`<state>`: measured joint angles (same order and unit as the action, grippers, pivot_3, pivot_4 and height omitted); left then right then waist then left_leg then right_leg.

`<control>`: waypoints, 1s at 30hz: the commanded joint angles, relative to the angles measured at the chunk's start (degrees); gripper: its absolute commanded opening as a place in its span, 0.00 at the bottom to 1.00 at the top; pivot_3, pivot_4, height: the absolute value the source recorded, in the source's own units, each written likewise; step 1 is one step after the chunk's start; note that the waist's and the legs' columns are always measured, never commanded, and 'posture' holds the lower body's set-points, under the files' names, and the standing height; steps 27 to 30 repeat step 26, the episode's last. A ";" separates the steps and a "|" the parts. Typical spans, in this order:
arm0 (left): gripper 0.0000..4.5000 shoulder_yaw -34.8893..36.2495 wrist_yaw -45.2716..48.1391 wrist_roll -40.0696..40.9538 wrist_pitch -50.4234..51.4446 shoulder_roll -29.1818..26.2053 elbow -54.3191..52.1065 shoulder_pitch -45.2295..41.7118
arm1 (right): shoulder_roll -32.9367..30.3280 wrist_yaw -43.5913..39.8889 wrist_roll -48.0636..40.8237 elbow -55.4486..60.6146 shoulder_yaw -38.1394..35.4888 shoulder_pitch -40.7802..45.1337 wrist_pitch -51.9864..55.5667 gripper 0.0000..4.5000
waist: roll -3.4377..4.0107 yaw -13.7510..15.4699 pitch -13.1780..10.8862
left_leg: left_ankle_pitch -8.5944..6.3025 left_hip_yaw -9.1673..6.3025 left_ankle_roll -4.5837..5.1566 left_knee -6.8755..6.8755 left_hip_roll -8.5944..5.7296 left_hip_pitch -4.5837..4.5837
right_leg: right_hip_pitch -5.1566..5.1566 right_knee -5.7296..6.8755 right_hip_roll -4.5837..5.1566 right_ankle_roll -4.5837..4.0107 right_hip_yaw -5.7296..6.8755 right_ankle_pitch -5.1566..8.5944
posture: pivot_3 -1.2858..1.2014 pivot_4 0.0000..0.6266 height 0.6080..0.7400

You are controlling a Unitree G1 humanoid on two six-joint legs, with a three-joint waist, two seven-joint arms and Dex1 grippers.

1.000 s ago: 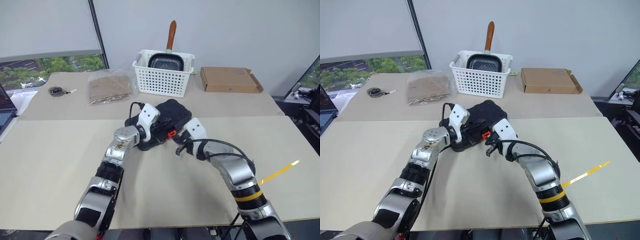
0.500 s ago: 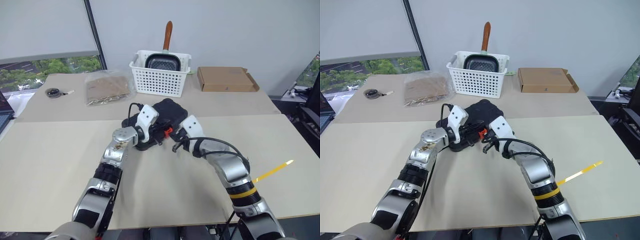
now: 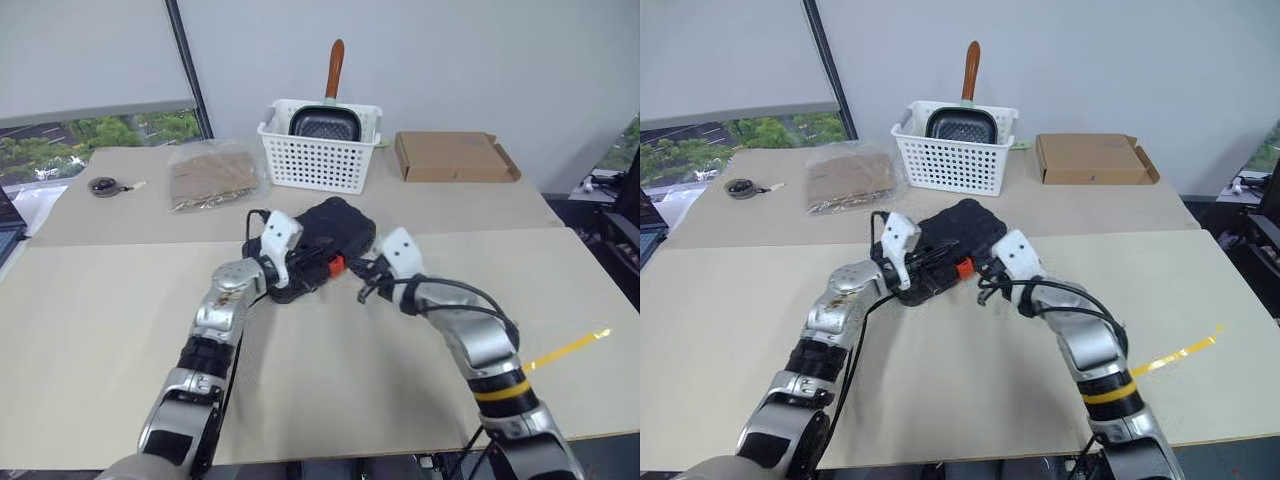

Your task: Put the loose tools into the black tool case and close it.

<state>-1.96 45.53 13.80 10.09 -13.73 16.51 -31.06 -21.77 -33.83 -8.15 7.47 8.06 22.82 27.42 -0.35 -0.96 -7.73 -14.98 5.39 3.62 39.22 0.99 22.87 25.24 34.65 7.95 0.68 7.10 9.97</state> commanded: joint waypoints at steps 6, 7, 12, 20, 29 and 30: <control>0.00 9.15 4.92 9.51 5.15 -11.31 -20.61 18.44 | -8.51 -13.83 -8.93 -4.30 -13.99 -9.66 -16.62 0.17 | -0.26 0.33 -0.56 | 0.22 -0.07 0.25 -0.30 0.02 0.25 | 0.10 -0.55 -0.33 -0.02 0.01 0.04 | 0.52 0.24 0.70; 0.00 9.98 4.68 10.52 6.37 -12.40 -22.90 20.33 | -9.30 -14.99 -9.43 -5.37 -14.80 -10.41 -17.98 0.23 | -0.25 0.36 -0.57 | 0.13 -0.05 0.26 -0.32 0.02 0.26 | 0.10 -0.62 -0.34 -0.02 -0.03 0.04 | 0.52 0.24 0.70; 0.12 16.27 3.51 15.68 11.30 -16.65 -32.70 33.11 | -12.49 -20.88 -11.59 -11.54 -18.71 -13.56 -24.30 0.60 | -0.12 0.85 -0.96 | -0.22 0.00 0.48 -0.28 -0.04 0.29 | 0.06 -0.70 -0.14 0.04 -0.06 0.15 | 0.52 0.24 0.70; 0.70 17.88 0.58 11.57 7.66 -18.03 -38.11 46.53 | -15.23 -26.02 -13.46 -15.91 -22.28 -17.90 -29.02 1.00 | -0.05 2.38 -1.12 | -0.51 -0.03 0.08 -0.26 -0.11 0.24 | 0.02 -0.69 0.02 0.05 0.01 0.33 | 0.52 0.24 0.70; 0.99 16.35 -1.44 8.66 5.37 -17.88 -37.05 47.81 | -16.26 -27.82 -14.82 -16.82 -23.54 -19.53 -28.97 1.00 | -0.05 2.57 -1.12 | -0.52 0.00 0.06 -0.23 -0.11 0.20 | 0.00 -0.64 0.03 0.06 -0.01 0.32 | 0.52 0.24 0.70; 0.99 16.35 -1.44 8.66 5.37 -17.88 -37.05 47.81 | -16.26 -27.82 -14.82 -16.82 -23.54 -19.53 -28.97 1.00 | -0.05 2.57 -1.12 | -0.52 0.00 0.06 -0.23 -0.11 0.20 | 0.00 -0.64 0.03 0.06 -0.01 0.32 | 0.52 0.24 0.70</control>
